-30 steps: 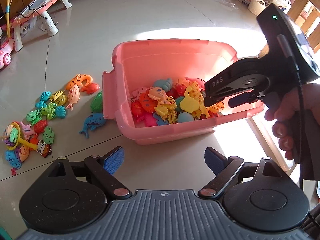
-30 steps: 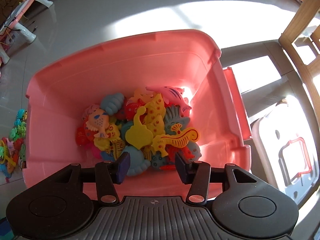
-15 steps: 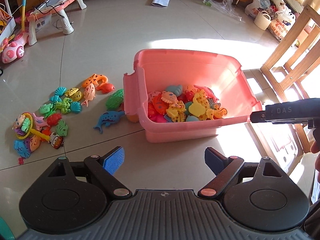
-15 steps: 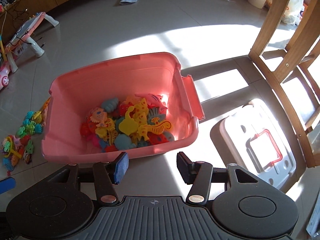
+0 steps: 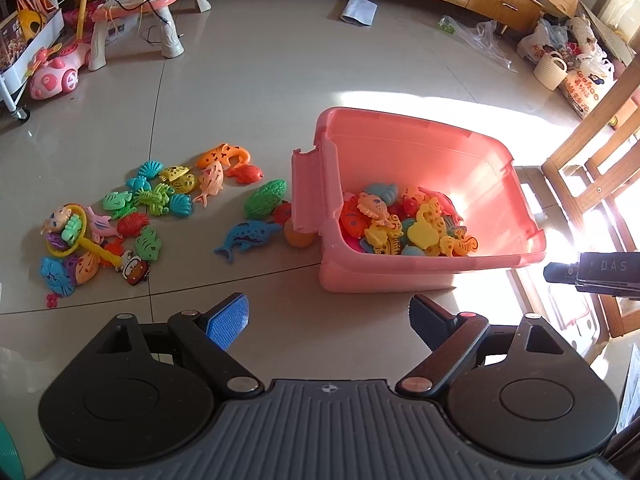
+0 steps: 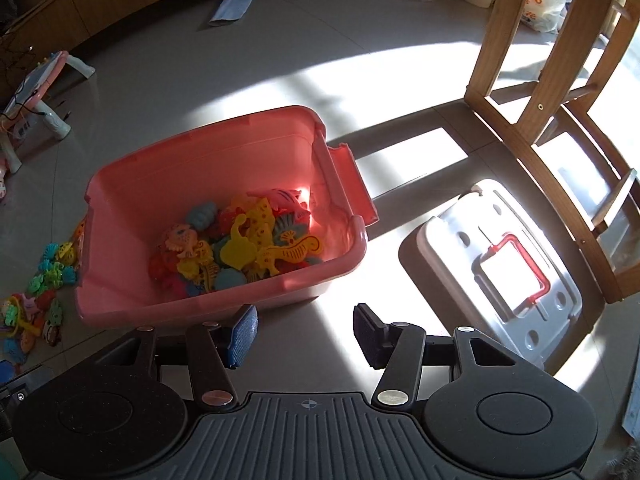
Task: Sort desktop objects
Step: 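Withdraw the right gripper from the pink bin, then lower the left gripper onto the blue dolphin toy and close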
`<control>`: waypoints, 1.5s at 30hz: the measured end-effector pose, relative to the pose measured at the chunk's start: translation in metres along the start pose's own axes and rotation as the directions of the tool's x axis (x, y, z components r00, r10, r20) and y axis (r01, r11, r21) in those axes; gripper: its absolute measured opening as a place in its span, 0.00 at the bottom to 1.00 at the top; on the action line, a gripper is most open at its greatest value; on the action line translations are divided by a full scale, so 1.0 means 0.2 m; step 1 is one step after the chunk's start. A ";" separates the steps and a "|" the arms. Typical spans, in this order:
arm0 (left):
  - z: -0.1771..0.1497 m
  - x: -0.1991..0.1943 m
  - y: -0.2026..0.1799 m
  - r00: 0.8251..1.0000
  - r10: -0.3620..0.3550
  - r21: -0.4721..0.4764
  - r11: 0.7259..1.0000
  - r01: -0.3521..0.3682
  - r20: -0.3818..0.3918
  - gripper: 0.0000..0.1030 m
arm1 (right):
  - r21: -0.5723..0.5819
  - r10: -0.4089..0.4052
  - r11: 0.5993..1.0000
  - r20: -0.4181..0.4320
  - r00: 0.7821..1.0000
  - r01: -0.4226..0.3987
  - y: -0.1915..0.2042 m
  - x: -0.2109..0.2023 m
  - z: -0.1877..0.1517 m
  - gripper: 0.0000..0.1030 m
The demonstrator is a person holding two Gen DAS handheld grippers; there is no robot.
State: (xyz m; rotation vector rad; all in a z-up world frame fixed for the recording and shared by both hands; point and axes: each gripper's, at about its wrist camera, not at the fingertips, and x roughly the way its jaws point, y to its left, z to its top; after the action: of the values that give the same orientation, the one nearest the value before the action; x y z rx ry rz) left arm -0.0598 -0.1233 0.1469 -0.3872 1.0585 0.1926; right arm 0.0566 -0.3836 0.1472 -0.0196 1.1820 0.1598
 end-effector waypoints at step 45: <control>0.22 0.92 0.40 0.993 -0.040 0.361 0.929 0.077 -0.108 0.87 | 0.209 -0.098 0.969 -0.174 0.980 0.134 -0.15 0.69 -0.26 0.54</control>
State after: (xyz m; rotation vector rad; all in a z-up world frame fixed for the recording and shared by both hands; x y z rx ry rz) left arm 0.0370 -0.0385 -0.0126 -0.0912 1.1524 -0.0794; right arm 0.0632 -0.4035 -0.0026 0.0944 1.3526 -0.0783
